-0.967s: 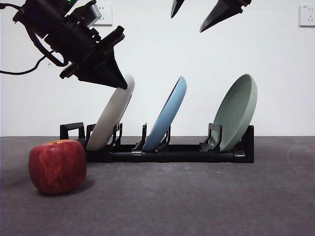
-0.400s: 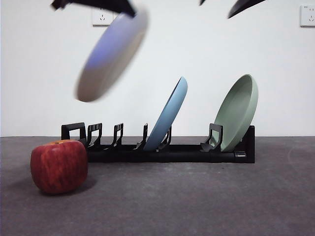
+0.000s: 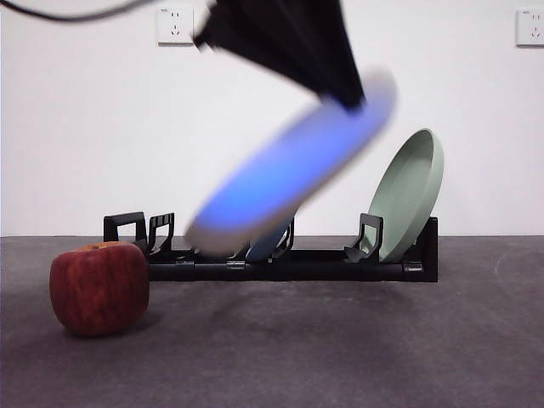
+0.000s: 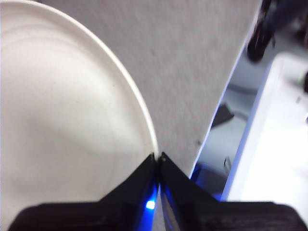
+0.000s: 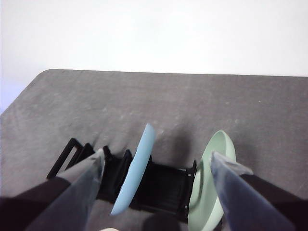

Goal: Take the yellow plate from the plate rack,put the plate on the table,take the apple from the table,put the apple in the plate

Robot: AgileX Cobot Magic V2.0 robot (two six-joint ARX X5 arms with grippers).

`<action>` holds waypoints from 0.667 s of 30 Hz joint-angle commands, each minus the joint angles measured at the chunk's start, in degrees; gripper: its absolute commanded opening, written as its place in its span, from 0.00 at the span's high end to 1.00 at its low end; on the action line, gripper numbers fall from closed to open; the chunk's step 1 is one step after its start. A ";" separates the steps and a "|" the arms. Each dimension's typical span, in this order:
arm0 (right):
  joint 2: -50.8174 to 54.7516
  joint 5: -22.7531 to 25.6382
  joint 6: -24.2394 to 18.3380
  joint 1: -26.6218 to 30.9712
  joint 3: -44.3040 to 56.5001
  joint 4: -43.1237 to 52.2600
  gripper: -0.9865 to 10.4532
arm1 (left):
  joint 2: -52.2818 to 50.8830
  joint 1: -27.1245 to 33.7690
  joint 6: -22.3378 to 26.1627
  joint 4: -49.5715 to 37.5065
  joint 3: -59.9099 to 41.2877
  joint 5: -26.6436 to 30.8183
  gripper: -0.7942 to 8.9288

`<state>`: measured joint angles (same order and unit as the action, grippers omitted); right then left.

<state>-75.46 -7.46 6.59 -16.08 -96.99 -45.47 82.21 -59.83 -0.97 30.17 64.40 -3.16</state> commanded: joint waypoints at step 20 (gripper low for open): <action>1.22 -7.67 -1.51 -1.55 0.04 -3.15 0.59 | 10.58 -3.65 -6.38 -4.61 -0.20 9.09 0.59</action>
<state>-74.37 -14.81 5.89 -17.06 -97.01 -49.25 94.72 -63.77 -5.74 26.48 64.40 4.58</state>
